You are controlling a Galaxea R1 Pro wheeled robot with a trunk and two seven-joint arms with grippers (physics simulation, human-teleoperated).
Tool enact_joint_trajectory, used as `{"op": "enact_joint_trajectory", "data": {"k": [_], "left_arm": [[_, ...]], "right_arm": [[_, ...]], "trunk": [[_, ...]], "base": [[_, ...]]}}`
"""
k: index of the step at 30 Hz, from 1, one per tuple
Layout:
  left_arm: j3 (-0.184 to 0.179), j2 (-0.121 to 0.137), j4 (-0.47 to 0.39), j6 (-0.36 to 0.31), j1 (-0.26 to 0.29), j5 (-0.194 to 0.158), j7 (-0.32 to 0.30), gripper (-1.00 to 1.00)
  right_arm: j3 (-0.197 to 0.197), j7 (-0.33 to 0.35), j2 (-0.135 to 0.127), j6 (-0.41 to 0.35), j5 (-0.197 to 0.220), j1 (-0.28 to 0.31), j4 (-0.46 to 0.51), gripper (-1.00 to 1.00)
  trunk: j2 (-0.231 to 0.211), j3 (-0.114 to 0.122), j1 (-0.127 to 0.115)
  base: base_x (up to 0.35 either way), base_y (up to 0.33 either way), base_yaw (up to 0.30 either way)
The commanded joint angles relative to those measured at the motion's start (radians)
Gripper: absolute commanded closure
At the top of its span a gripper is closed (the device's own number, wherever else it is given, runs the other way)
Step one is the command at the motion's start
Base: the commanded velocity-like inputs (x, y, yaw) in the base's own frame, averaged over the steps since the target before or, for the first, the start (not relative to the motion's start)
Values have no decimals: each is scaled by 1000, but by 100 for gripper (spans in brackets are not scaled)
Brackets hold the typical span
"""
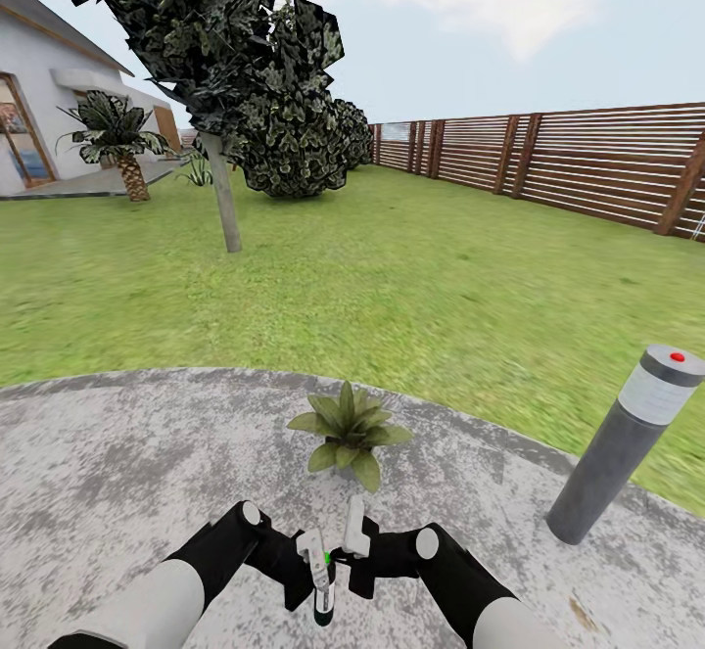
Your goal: Pick up the pesticide atomizer in the garden and spray insectifuge to fully cover both potted plants in the garden.
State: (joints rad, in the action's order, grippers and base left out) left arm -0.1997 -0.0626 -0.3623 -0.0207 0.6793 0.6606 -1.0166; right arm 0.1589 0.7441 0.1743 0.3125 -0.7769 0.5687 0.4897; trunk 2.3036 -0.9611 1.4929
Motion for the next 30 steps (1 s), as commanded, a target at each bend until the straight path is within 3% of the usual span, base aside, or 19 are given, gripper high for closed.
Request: {"op": "enact_joint_trajectory", "data": {"k": [1,8,13,21,24,25,27,30], "left_arm": [[-1,1,-2,-3,0,4,-4,100],[-5,30,-1,-4,1,14,1,100],[-10,96,-1,-4,0,16,0,100],[-12,226,-1,10,-6,17,0,100],[-6,242,0,45,-9,16,2,100],[-4,244,1,48,-10,13,2,100],[5,245,1,46,-10,8,6,100],[88,240,3,43,-10,2,57,100]], "right_arm": [[-1,0,0,6,-10,0,1,100],[-1,0,0,5,-10,0,1,100],[-1,0,0,6,-10,0,0,100],[-3,-1,-3,6,-11,0,-3,100],[-9,-4,-17,6,-10,-1,-8,100],[-11,-7,-32,7,-9,-1,-9,-100],[-18,-15,-52,7,-6,-1,-9,-100],[-107,-116,-87,8,10,-2,-41,-100]], "trunk": [[0,-1,0],[0,-1,0],[0,-1,0],[0,-1,0],[0,-1,0],[0,-1,0],[0,-1,0],[0,-1,0]], "base": [[0,0,0],[0,0,0],[0,0,0],[0,0,0],[0,0,0],[0,0,0],[0,0,0],[0,0,0]]}}
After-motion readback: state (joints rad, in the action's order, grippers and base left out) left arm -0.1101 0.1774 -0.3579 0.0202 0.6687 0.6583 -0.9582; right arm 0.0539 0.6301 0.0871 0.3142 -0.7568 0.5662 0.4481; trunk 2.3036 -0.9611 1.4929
